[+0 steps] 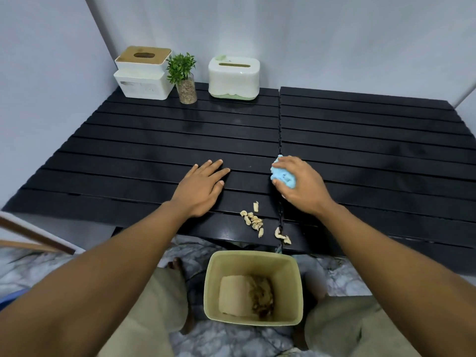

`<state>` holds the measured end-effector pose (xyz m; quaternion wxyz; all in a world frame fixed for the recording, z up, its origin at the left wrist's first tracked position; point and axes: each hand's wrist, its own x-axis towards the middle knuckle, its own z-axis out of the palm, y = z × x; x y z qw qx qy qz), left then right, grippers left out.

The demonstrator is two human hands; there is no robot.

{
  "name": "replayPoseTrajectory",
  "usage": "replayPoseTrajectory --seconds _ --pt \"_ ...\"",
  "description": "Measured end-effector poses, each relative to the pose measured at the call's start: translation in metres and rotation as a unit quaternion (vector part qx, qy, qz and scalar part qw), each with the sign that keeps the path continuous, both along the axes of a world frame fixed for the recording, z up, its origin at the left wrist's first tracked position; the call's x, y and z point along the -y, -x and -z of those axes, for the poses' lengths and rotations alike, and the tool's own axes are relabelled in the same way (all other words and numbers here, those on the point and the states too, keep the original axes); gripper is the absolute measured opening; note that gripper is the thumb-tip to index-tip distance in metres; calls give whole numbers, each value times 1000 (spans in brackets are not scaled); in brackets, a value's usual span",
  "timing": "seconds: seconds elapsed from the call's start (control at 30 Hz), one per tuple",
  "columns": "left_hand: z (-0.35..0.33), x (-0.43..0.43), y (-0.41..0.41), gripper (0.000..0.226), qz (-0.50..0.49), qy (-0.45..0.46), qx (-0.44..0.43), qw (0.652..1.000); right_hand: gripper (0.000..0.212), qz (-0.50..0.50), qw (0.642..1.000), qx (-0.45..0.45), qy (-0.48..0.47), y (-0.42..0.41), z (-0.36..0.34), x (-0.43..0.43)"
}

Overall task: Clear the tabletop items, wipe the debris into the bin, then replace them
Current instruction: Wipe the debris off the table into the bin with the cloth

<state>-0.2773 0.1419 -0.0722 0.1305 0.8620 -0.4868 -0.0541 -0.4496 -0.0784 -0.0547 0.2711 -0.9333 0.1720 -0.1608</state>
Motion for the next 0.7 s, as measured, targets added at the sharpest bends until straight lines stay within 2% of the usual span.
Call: replayPoseTrajectory --seconds 0.1,0.23,0.37,0.43,0.5,0.6,0.7 --pt "1 -19 -4 56 -32 8 -8 999 42 -16 999 -45 21 -25 6 -8" --pt "4 -22 0 56 -40 18 -3 999 42 -156 982 -74 76 -28 1 -42" --pt "6 -20 1 55 -47 25 3 999 37 -245 967 -66 22 -3 -4 -66" --pt "6 -22 1 53 -46 29 5 999 37 -244 968 -55 -22 2 -6 -67" --pt "7 -21 1 49 -45 30 8 998 38 -202 978 -23 -42 -1 -7 -61" --pt "8 -21 0 46 -46 32 8 998 37 -122 992 -31 -4 -10 -4 -47" --pt "6 -22 1 46 -48 31 4 998 37 -142 987 -63 41 -8 -6 -57"
